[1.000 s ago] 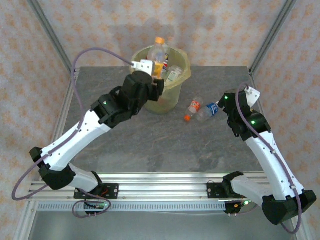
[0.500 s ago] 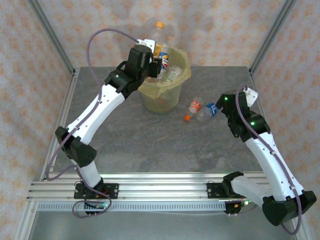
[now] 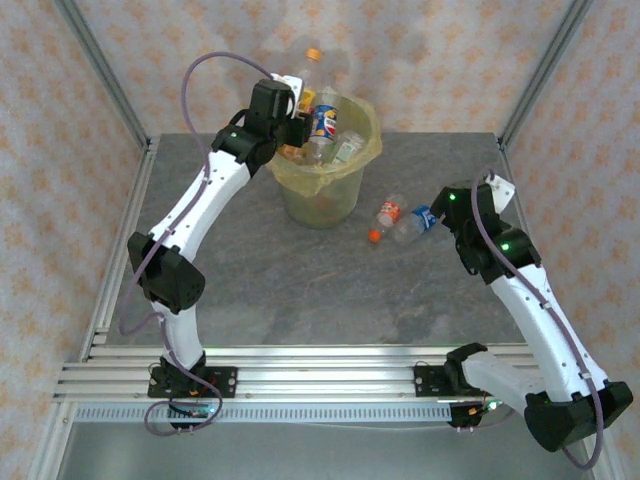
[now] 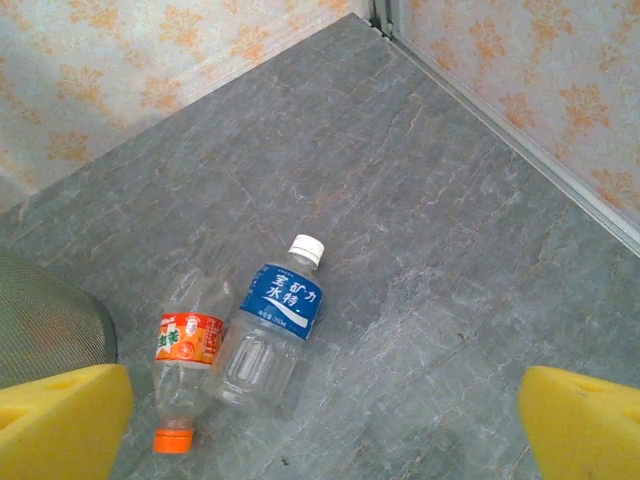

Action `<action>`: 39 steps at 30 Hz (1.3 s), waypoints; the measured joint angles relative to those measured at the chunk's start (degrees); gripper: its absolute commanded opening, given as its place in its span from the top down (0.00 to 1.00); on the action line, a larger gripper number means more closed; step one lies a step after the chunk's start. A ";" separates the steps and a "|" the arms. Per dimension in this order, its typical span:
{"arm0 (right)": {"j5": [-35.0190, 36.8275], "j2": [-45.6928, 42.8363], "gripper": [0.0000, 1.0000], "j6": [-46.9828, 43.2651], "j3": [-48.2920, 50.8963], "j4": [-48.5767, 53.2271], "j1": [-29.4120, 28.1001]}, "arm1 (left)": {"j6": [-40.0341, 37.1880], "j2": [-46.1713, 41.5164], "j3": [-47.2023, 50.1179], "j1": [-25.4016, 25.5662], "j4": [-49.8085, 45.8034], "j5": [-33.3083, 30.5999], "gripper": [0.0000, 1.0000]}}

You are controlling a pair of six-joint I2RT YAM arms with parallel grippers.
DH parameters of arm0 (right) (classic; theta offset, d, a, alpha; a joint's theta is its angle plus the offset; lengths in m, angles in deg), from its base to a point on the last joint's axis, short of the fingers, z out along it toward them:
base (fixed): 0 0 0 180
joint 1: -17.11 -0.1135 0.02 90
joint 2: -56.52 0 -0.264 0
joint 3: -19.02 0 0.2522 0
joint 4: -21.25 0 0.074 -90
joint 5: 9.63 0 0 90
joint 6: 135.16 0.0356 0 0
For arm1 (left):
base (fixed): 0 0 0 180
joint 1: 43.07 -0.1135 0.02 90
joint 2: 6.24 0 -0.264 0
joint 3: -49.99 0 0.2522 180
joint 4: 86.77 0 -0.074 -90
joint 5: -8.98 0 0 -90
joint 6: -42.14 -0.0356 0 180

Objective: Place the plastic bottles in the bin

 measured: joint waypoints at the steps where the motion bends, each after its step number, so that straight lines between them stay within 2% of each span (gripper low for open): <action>1: -0.02 0.00 0.01 0.00 -0.02 0.00 0.00 | 0.02 0.02 0.24 0.04 0.02 0.07 0.36; 10: -0.35 0.00 0.01 0.00 0.00 -0.26 0.00 | 0.26 0.00 4.83 0.13 0.20 -0.07 0.20; 13: -0.42 0.00 0.01 0.00 0.11 -0.61 0.00 | 0.55 0.00 5.11 0.13 0.20 -0.28 0.19; 19: -0.42 0.00 0.01 0.00 0.33 -0.61 0.00 | 0.94 -0.11 5.25 0.13 0.20 -0.59 0.39; 26: -0.44 0.00 0.01 0.02 0.33 -0.63 0.00 | 1.75 -1.79 7.37 0.13 0.17 -0.42 0.53; 39: -0.55 0.00 0.01 0.00 0.76 -1.27 0.00 | 9.33 -6.95 10.93 0.15 0.85 2.89 0.53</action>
